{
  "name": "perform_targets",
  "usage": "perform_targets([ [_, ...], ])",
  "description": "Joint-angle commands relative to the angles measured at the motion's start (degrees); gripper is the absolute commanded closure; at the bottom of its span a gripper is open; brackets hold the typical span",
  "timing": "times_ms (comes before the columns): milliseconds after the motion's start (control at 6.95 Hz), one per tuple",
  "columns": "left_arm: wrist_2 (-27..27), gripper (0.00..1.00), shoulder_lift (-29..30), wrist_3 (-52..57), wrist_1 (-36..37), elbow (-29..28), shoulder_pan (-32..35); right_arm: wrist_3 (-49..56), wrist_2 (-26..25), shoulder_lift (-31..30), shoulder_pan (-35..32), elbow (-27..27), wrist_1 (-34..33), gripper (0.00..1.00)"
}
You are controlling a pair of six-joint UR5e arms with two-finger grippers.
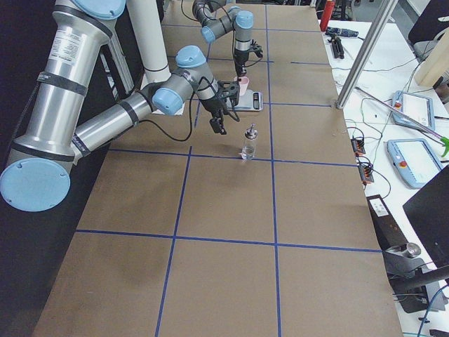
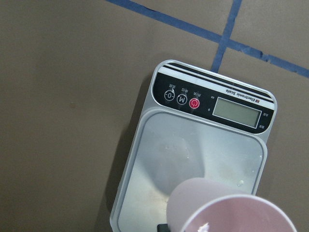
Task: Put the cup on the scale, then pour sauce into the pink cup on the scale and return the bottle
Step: 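Lower the pink cup onto the scale while the right arm moves in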
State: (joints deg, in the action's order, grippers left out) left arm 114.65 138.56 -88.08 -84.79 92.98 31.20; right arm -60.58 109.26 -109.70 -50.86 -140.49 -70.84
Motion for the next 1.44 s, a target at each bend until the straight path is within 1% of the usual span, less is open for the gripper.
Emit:
perform_targets([
  [0, 0.0, 1.00, 0.4, -1.0, -1.2, -1.5, 0.0, -0.9, -3.9, -1.7, 3.1, 0.0, 2.6, 0.00],
  [288, 0.0, 1.00, 1.3, -1.0, -3.2, -3.9, 0.0, -0.9, -5.6, -2.0, 3.8, 0.0, 2.6, 0.00],
  [719, 0.0, 1.00, 1.1, -1.0, -3.4, -4.0, 0.0, -0.9, -7.4, -3.5, 5.0, 0.1, 4.9, 0.00],
  [1295, 0.0, 1.00, 0.7, -0.6, -4.2, -4.8, -0.3, -3.3, -8.8, -3.4, 7.7, 0.1, 5.0, 0.00],
])
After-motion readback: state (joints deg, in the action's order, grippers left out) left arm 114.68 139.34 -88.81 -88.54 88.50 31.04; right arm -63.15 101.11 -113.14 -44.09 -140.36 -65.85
